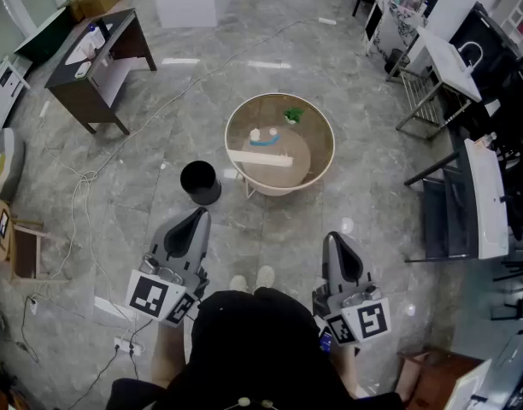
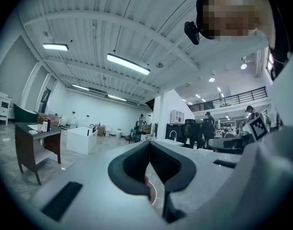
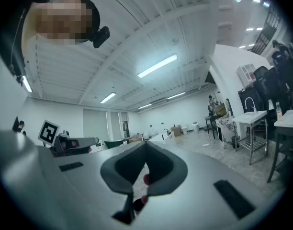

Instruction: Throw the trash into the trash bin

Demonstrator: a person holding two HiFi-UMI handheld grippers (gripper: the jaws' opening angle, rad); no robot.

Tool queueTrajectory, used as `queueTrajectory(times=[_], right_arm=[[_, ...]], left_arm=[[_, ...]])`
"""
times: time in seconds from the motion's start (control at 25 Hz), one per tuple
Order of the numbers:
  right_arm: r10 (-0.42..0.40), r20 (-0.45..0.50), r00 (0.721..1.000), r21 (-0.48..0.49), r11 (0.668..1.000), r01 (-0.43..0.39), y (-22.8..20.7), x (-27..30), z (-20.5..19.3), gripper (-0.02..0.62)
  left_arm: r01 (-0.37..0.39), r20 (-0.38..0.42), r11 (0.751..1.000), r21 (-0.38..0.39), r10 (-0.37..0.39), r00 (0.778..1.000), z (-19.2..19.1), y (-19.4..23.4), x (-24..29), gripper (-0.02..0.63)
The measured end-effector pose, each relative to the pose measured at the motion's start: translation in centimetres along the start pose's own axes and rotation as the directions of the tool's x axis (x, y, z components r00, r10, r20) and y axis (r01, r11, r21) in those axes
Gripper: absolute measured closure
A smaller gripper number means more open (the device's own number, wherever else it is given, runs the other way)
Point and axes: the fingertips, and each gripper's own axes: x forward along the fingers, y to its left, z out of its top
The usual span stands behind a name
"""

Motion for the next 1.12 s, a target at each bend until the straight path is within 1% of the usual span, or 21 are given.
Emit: queueTrajectory(times=[0.4,0.52,0.64,0.84,1.0,1.08,1.12], right_arm=[[0.007,-0.015,1.000,-0.007,1.000,-0.007,-0.9,0.7,-0.2,0.594],[0.005,-0.011,1.000,0.025,1.000,-0.004,-1.3,0.7,-0.4,0.594],[0.039,-0.007,0.999,0.056,0.998,-0.038,-1.5,0.9,-0.6,0.592],[0.073,-0.012,0.997,0.057,0.996,-0.072,-2.5,1.4,-1.3,0.592],[0.110,-0.063,0.992,0.014,0.994,-0.110,-4.2,2.1,-3.0,0.586],[0.132,-0.093,0.987,-0.008,0.991,-0.133,-4.8,2.8,-4.0,0.575],[0.148,-0.098,0.984,-0.010,0.989,-0.150,-4.9,3.2,-4.3,0.560]], left_arm=[[0.000,-0.013,1.000,0.007,0.000,1.000,-0.3,-0.4,1.2,0.600],[-0.003,-0.019,1.000,0.008,0.003,1.000,-0.5,-0.4,1.4,0.600],[-0.008,-0.028,1.000,0.008,0.009,1.000,-0.8,-0.3,1.7,0.600],[-0.025,-0.030,1.000,0.012,0.025,0.999,-1.3,-0.3,2.4,0.600],[-0.049,-0.034,0.999,0.022,0.050,0.998,-1.9,-0.5,3.3,0.600],[-0.054,-0.043,0.999,0.007,0.054,0.998,-2.3,-0.5,3.6,0.598],[-0.056,-0.046,0.998,-0.006,0.055,0.997,-2.6,-0.4,3.7,0.598]])
